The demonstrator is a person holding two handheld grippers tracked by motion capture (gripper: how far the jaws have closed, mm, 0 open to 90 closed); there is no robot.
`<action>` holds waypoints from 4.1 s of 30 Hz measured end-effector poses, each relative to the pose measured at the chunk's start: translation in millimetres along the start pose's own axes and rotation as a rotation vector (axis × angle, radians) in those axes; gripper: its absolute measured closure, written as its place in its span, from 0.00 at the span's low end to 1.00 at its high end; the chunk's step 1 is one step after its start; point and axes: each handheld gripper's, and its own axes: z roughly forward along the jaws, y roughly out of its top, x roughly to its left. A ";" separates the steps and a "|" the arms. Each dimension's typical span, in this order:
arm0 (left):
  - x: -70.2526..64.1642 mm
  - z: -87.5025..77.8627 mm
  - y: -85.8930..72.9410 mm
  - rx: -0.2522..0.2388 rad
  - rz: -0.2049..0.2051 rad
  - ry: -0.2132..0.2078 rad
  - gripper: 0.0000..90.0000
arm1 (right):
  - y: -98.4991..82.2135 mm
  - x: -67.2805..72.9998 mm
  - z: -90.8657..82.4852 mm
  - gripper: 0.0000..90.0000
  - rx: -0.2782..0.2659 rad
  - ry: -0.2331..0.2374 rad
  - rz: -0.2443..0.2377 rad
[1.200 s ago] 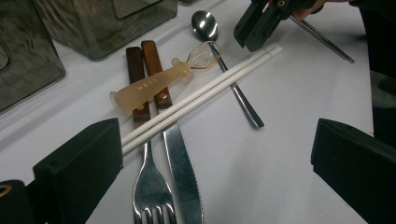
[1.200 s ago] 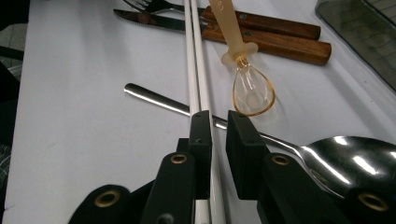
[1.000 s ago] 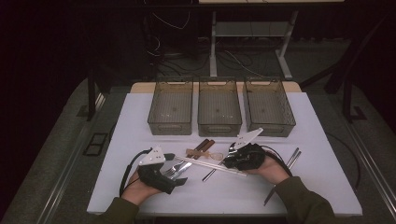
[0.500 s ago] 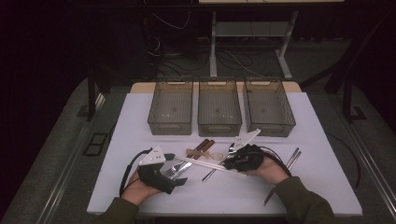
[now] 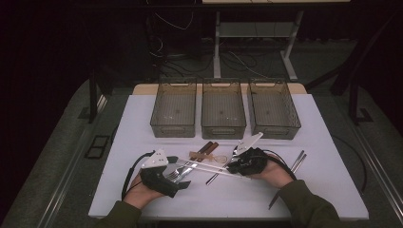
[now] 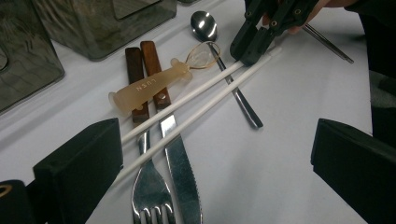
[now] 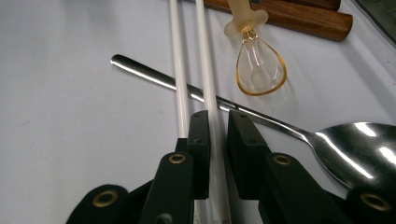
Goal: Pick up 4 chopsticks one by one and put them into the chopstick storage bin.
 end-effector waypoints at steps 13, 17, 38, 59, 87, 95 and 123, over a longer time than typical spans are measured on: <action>0.0 0.6 0.0 0.002 0.001 0.001 0.01 | 1.7 5.0 1.9 0.88 0.019 -0.025 -0.061; 0.1 0.5 -0.1 0.002 0.001 0.001 0.01 | 1.8 5.1 2.4 0.90 0.020 -0.027 -0.081; 0.0 0.7 -0.2 0.001 0.001 -0.002 0.01 | 1.5 0.1 1.3 0.93 0.009 0.005 -0.123; 0.2 -0.3 0.1 0.001 0.002 -0.002 0.01 | 3.4 -2.8 -17.5 0.94 -0.056 0.043 -0.045; 3.4 -0.6 -6.3 0.004 -0.006 0.009 0.00 | 3.7 -3.9 -58.7 0.94 -0.237 0.086 0.079; 4.3 0.7 -8.9 0.010 -0.019 0.009 0.00 | 3.9 -5.2 -64.8 0.94 -0.277 0.079 0.097; 2.1 1.8 -8.5 0.014 -0.007 0.008 0.00 | 15.2 -7.7 -80.4 0.94 -0.388 0.040 0.147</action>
